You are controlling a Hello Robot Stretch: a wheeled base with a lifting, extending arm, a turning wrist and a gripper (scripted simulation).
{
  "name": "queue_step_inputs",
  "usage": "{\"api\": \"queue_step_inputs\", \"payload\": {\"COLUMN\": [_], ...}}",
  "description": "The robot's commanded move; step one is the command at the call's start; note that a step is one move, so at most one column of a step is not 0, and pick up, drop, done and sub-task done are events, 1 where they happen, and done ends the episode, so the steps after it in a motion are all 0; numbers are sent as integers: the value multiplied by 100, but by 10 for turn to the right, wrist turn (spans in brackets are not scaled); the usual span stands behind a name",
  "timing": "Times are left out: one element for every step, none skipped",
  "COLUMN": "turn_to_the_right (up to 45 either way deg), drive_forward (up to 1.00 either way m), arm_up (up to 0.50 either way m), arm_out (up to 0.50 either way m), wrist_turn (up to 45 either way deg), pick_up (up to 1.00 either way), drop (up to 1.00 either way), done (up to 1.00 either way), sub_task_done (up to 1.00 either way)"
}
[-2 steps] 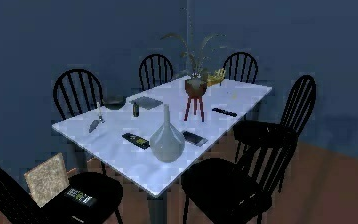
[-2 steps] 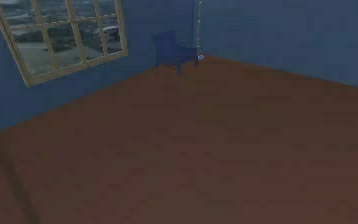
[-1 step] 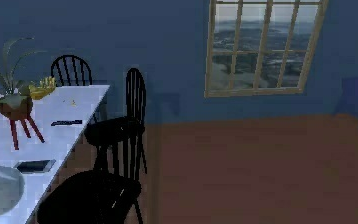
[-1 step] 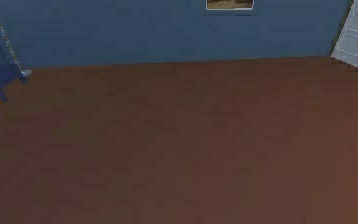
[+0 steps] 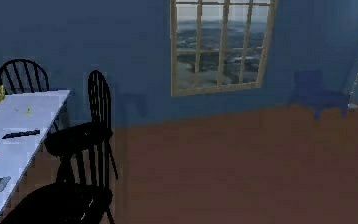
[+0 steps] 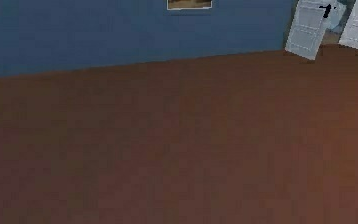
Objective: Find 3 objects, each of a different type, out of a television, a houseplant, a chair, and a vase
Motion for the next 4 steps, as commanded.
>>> {"api": "queue_step_inputs", "payload": {"turn_to_the_right": [0,-450,-120,0], "drive_forward": [25,0,0,0], "arm_up": [0,0,0,0], "arm_out": [0,0,0,0], "wrist_turn": [0,0,0,0], "pick_up": [0,0,0,0], "drop": [0,0,0,0], "done": [0,0,0,100], "sub_task_done": [0,0,0,0]}}
